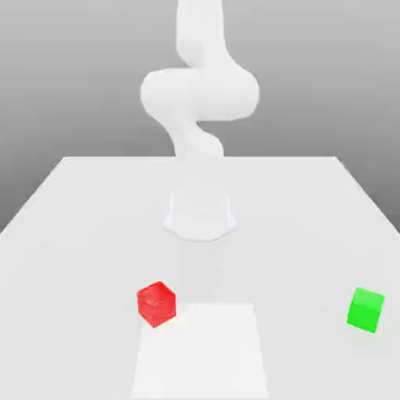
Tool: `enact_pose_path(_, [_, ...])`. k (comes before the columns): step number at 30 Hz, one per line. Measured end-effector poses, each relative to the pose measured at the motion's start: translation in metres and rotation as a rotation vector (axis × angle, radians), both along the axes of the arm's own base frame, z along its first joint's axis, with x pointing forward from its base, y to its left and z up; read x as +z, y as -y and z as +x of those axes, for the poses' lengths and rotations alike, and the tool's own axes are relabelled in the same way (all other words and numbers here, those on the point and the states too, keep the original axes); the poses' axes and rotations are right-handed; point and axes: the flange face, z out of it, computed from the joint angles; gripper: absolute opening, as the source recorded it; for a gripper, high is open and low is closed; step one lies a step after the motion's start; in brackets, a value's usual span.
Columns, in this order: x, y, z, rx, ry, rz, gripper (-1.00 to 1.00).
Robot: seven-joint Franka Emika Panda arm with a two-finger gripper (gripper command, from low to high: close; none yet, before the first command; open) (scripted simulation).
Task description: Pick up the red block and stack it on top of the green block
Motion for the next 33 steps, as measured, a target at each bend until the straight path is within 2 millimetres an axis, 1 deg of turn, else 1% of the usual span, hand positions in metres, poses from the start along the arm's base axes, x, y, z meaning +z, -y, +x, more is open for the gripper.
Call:
enact_pose_path(2, [-0.049,0.013,0.020,0.048,-0.074,-0.032,0.00])
enact_pose_path(4, [-0.099,0.024,0.034,0.100,-0.146,-0.062,0.00])
enact_pose_path(7, [-0.174,0.036,0.044,0.184,-0.254,-0.105,0.00])
enact_pose_path(9, [-0.224,0.042,0.042,0.247,-0.327,-0.132,0.00])
enact_pose_path(11, [-0.275,0.048,0.035,0.315,-0.402,-0.159,0.00])
enact_pose_path(13, [-0.326,0.052,0.021,0.390,-0.481,-0.184,0.00])
enact_pose_path(17, [-0.428,0.059,-0.025,0.563,-0.645,-0.230,0.00])
enact_pose_path(18, [-0.445,0.060,-0.031,0.590,-0.668,-0.236,0.00])
enact_pose_path(20, [-0.463,0.061,-0.036,0.613,-0.683,-0.242,0.00])
enact_pose_path(28, [-0.509,0.062,-0.040,0.616,-0.691,-0.243,0.00])
enact_pose_path(29, [-0.515,0.061,-0.041,0.615,-0.693,-0.242,-1.00])
enact_pose_path(33, [-0.515,0.061,-0.041,0.615,-0.695,-0.241,-1.00])
